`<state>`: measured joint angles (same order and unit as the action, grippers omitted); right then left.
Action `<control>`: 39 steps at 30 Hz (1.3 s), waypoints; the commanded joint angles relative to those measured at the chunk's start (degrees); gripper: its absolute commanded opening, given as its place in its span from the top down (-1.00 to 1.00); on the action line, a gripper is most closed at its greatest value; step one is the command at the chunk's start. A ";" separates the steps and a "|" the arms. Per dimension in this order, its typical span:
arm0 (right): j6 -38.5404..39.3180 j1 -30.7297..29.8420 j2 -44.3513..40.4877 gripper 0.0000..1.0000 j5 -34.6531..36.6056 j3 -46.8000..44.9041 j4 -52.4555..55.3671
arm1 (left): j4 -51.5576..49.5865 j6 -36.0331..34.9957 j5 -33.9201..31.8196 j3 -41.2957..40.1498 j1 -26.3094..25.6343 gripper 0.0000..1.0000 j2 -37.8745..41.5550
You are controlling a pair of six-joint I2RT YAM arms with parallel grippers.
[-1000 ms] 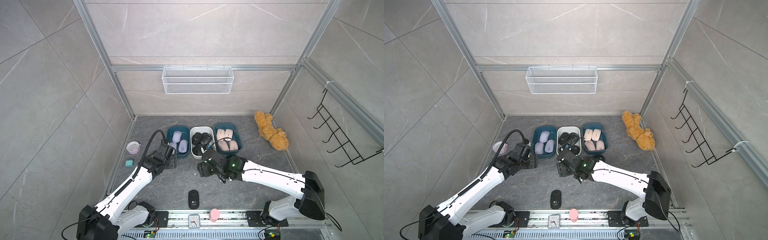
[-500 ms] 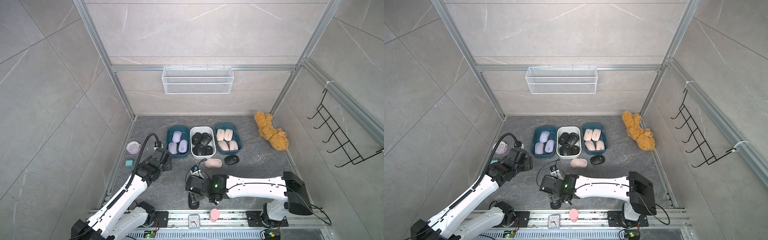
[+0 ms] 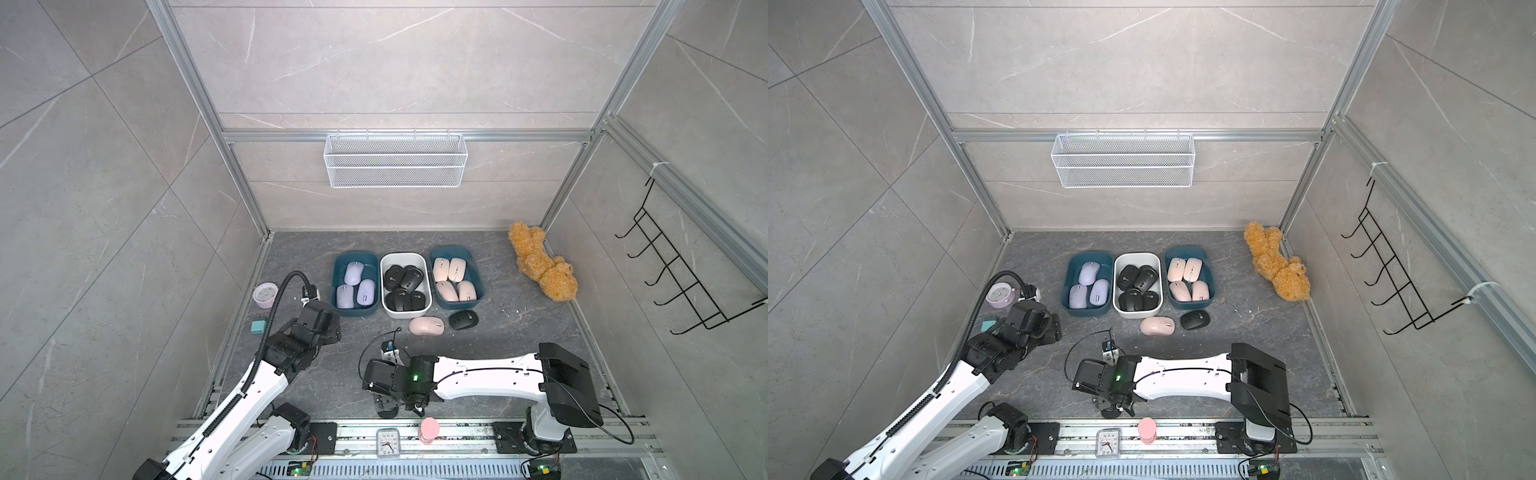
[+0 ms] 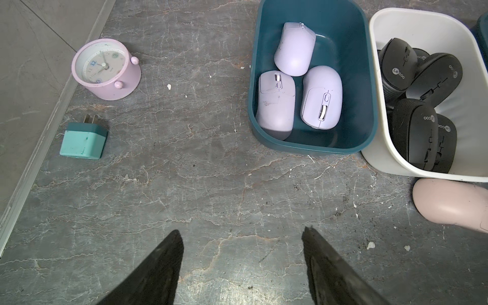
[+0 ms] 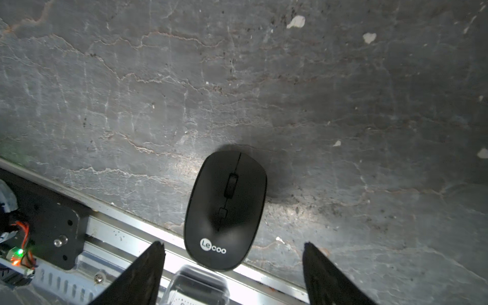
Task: Place the mice by color into the storage box
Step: Pick up the mouse from the center of the board.
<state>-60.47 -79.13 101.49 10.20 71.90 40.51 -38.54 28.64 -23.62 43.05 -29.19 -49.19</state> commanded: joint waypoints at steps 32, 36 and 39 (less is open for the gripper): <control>-3.23 0.43 11.83 -0.54 -3.69 4.71 -0.06 | 2.80 0.27 0.44 -1.60 0.45 -0.50 3.99; -2.97 0.89 12.75 -0.49 -4.09 4.93 -0.05 | 2.86 0.27 0.02 -1.82 0.45 -0.51 4.63; -2.62 0.91 12.72 -0.34 -4.23 4.79 -0.60 | 2.60 0.35 -0.25 -1.78 0.45 -0.51 4.52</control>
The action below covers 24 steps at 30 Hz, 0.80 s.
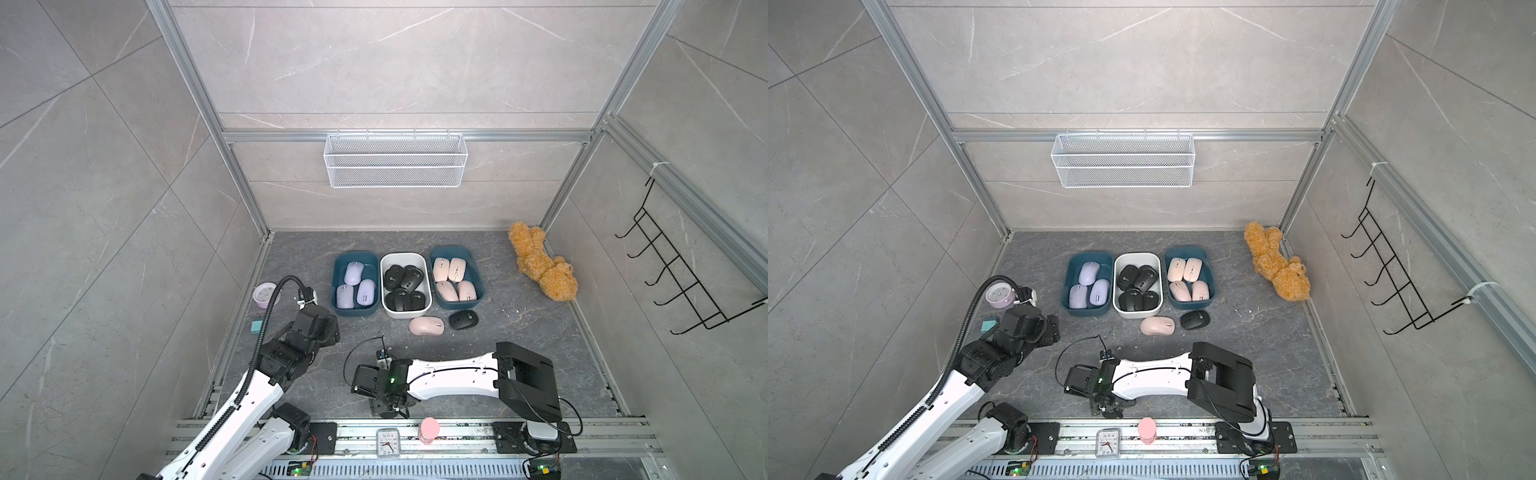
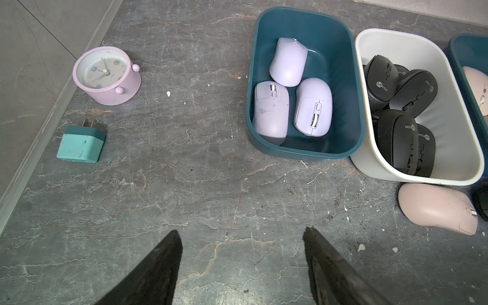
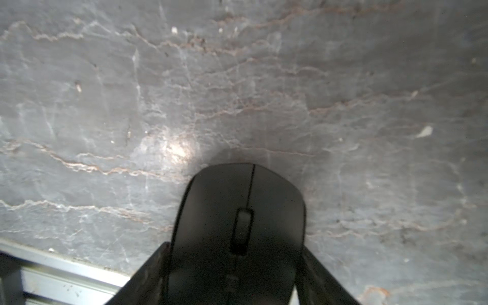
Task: Place the mice by color into the storage box
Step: Pick up the mouse from the center of the board.
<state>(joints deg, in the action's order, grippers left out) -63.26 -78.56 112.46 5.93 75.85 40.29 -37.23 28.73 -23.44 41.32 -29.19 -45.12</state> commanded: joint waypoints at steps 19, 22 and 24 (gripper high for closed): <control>1.72 4.42 -8.40 0.03 3.10 -6.15 -7.26 | 0.29 -0.38 3.04 2.63 0.46 -0.51 -3.20; 4.31 5.45 -10.43 0.03 3.95 -7.02 -7.40 | -0.86 -1.00 4.56 4.89 0.45 -0.51 -5.46; 5.77 5.95 -11.84 0.03 5.43 -7.01 -6.69 | -1.17 -1.56 5.71 6.39 0.47 -0.51 -6.69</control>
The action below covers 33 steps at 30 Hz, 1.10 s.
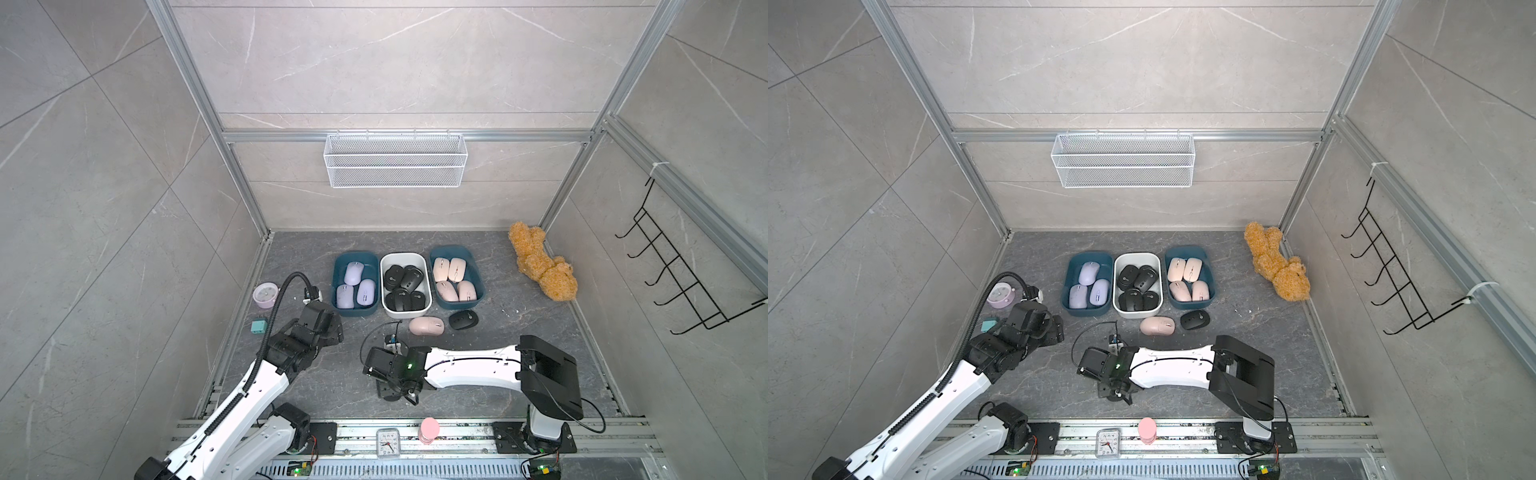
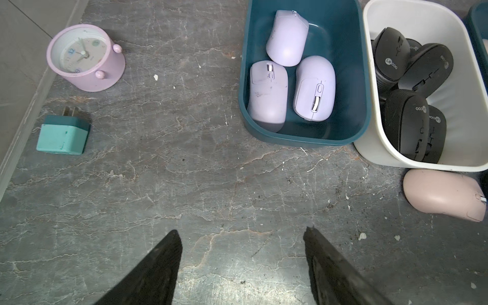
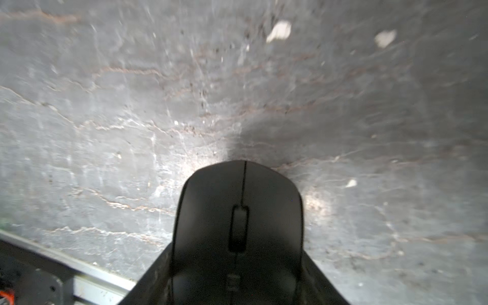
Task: Place the mice by color into the storage box
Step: Pick up the mouse from the center of the board, then place the mouse in the storage box.
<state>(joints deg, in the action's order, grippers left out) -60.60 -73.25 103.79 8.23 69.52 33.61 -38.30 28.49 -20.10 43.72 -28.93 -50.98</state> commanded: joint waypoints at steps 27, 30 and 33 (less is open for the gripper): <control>26.17 19.04 -12.30 0.00 4.18 6.91 -3.07 | 3.40 -18.77 11.71 26.05 2.15 -0.52 -19.02; 27.36 21.25 -10.12 0.00 3.27 9.33 -3.54 | 3.89 -19.94 15.26 25.38 3.88 -0.52 -20.05; 28.71 23.29 -7.78 0.00 3.16 12.07 -3.72 | 4.96 -21.27 15.88 24.47 4.88 -0.52 -20.50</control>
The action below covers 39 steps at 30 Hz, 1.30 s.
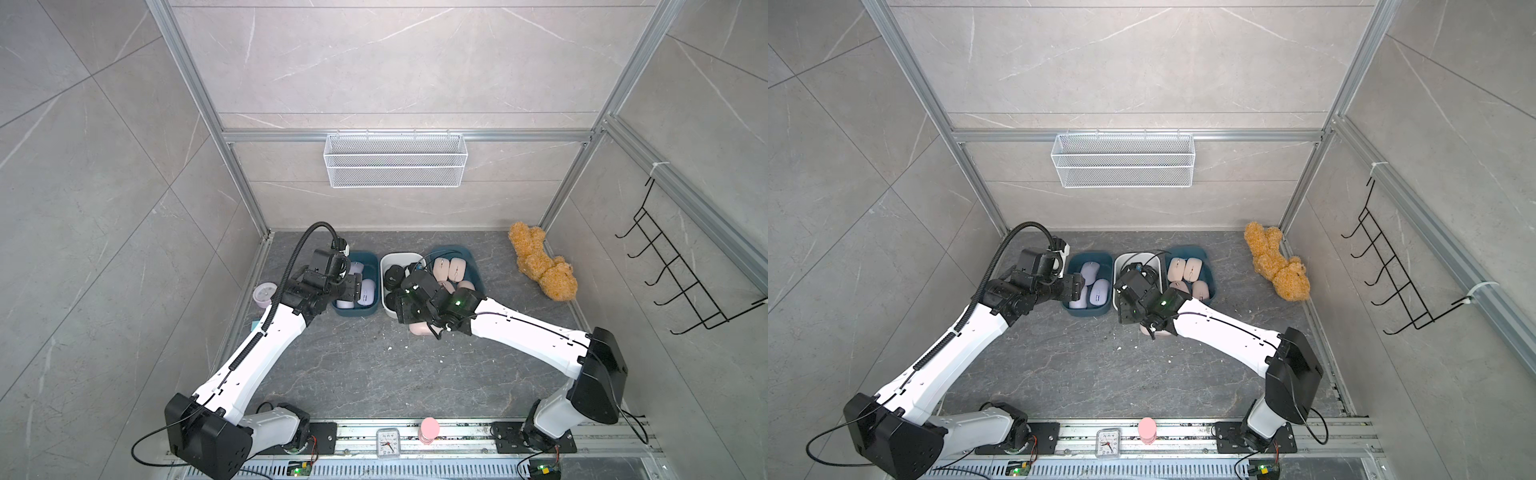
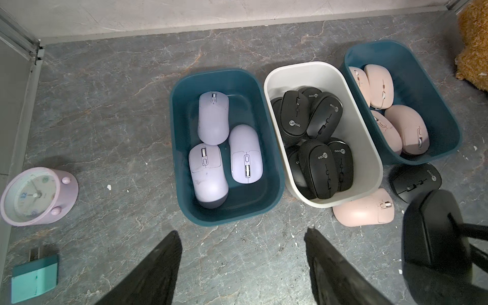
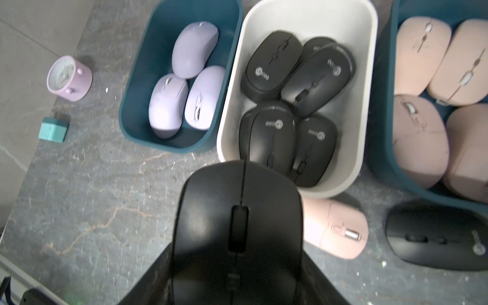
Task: Place the mice by color into the storage box
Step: Place the mouse in the storage box.
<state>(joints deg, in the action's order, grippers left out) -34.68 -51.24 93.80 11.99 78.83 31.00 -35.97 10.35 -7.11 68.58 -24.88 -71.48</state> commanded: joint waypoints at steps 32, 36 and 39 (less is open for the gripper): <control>5.21 14.72 16.74 -0.01 -8.12 10.47 -2.62 | 2.26 5.15 10.39 -1.25 7.83 -0.49 -5.24; 5.26 15.34 18.51 -0.01 -8.29 11.35 -2.61 | 2.21 5.19 10.15 -1.16 7.99 -0.49 -5.07; 5.23 15.65 19.68 -0.02 -8.80 11.91 -2.70 | 2.20 5.28 10.18 -1.12 8.18 -0.49 -5.07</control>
<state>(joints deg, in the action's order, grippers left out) -30.17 -35.92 112.07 3.90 88.64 29.19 -33.36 14.83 3.16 65.82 -17.19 -78.30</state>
